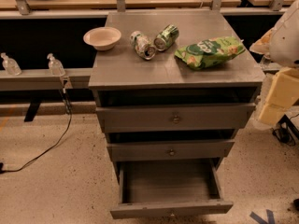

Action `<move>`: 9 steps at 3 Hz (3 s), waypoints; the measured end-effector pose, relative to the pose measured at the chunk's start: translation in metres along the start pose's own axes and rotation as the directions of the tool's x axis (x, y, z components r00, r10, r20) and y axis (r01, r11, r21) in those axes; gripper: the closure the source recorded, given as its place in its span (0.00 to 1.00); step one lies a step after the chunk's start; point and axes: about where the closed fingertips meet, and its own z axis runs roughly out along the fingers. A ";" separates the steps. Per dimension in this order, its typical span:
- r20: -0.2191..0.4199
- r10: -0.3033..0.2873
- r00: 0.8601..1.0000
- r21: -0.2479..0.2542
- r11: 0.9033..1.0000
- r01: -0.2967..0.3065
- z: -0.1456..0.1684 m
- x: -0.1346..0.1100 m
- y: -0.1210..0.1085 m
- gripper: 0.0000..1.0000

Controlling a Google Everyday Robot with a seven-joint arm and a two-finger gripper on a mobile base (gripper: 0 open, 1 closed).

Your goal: Place green rice chip bag into bottom drawer

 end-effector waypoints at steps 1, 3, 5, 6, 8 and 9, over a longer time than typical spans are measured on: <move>0.000 0.000 1.000 0.000 1.000 0.000 0.000 0.000 0.000 0.00; 0.053 -0.104 0.993 0.104 0.990 0.098 0.016 -0.008 -0.075 0.00; 0.084 -0.187 0.979 0.185 0.968 0.169 0.044 -0.018 -0.157 0.16; 0.088 -0.190 0.978 0.187 0.967 0.171 0.048 -0.020 -0.162 0.05; 0.088 -0.190 0.978 0.185 0.968 0.172 0.049 -0.021 -0.162 0.00; 0.033 -0.240 0.970 0.245 0.943 0.225 0.053 -0.015 -0.170 0.00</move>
Offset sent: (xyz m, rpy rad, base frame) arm 0.0567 -0.0090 -0.0010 0.0039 -0.0961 0.0696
